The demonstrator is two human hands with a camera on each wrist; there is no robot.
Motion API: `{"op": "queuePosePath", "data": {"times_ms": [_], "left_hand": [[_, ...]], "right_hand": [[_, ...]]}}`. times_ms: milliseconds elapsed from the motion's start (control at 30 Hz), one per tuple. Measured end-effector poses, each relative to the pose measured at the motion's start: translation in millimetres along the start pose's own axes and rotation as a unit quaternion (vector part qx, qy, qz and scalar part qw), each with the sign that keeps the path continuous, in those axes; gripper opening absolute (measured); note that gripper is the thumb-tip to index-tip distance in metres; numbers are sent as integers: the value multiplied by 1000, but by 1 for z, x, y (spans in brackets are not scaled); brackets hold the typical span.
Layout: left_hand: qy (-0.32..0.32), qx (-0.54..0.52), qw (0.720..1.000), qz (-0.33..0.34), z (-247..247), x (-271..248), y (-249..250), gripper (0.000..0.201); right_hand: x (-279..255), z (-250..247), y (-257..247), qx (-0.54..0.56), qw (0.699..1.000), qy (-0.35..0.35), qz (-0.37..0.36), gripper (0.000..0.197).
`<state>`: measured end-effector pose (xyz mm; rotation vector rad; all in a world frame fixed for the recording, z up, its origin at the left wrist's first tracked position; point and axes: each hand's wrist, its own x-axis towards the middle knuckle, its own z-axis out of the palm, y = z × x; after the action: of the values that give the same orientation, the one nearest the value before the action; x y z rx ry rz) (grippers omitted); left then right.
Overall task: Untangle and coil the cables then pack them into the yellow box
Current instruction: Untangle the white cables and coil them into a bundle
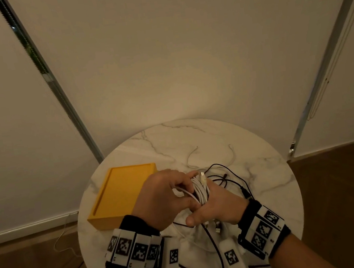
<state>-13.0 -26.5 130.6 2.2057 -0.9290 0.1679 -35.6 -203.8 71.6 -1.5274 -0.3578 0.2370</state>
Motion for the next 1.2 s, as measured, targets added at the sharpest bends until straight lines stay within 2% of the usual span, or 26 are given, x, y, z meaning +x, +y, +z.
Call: {"op": "queuePosePath", "data": {"times_ms": [100, 233, 433, 533, 600, 667, 767, 933, 1200], "left_hand": [[-18, -31, 999, 7, 8, 0, 0, 29], [-1, -59, 998, 2, 14, -1, -2, 23], [38, -8, 999, 2, 10, -1, -16, 10], [71, -43, 996, 42, 9, -1, -10, 11], [61, -58, 995, 60, 13, 2, -3, 15], [51, -99, 993, 48, 19, 5, 0, 19], [84, -156, 984, 31, 22, 6, 2, 19], [126, -120, 983, 49, 19, 5, 3, 17], [154, -106, 982, 41, 13, 5, 5, 13]], "right_hand": [[0, -7, -1, -12, 1000, 17, 12, 63], [-1, -16, -3, -17, 999, 43, 0, 61], [-7, -20, -8, 37, 993, 106, -20, 61], [-4, -14, -6, 12, 993, 117, -28, 59], [-1, -6, -4, 19, 993, 108, -43, 61], [0, 2, -4, 23, 994, 95, -52, 61], [1, 5, -7, 37, 993, 99, -59, 52], [0, 1, -14, 20, 984, 162, -76, 46], [-3, 4, -16, 48, 980, 154, -112, 45]]}}
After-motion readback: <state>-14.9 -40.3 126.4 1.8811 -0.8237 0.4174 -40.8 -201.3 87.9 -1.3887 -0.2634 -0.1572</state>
